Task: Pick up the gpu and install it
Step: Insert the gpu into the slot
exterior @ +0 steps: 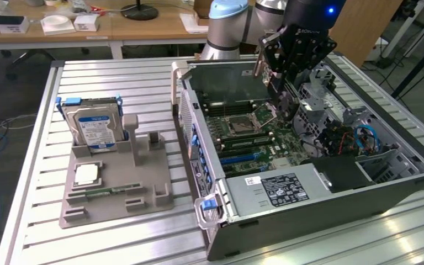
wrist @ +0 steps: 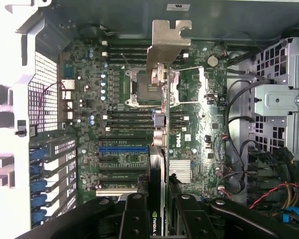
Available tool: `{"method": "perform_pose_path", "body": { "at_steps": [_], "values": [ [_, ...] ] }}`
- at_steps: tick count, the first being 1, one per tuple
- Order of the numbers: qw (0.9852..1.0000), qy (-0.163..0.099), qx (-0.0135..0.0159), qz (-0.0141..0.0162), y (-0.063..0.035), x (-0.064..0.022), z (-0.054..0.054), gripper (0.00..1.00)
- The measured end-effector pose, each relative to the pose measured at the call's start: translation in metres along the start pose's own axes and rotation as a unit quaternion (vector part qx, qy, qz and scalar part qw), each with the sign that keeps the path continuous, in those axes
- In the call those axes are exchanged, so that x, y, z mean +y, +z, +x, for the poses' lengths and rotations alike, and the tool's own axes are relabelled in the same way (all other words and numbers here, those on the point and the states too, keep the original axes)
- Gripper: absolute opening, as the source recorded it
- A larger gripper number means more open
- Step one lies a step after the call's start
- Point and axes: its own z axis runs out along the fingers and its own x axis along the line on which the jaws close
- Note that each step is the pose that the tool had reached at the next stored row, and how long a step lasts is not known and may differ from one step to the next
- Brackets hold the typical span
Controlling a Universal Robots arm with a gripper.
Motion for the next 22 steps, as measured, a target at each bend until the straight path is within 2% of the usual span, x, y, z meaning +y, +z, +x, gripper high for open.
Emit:
{"method": "perform_pose_path", "body": {
  "at_steps": [22],
  "values": [
    [0.9998, -0.018, 0.0008, -0.0004, 0.0000, 0.0000, 0.0000, 0.26]
  ]
}}
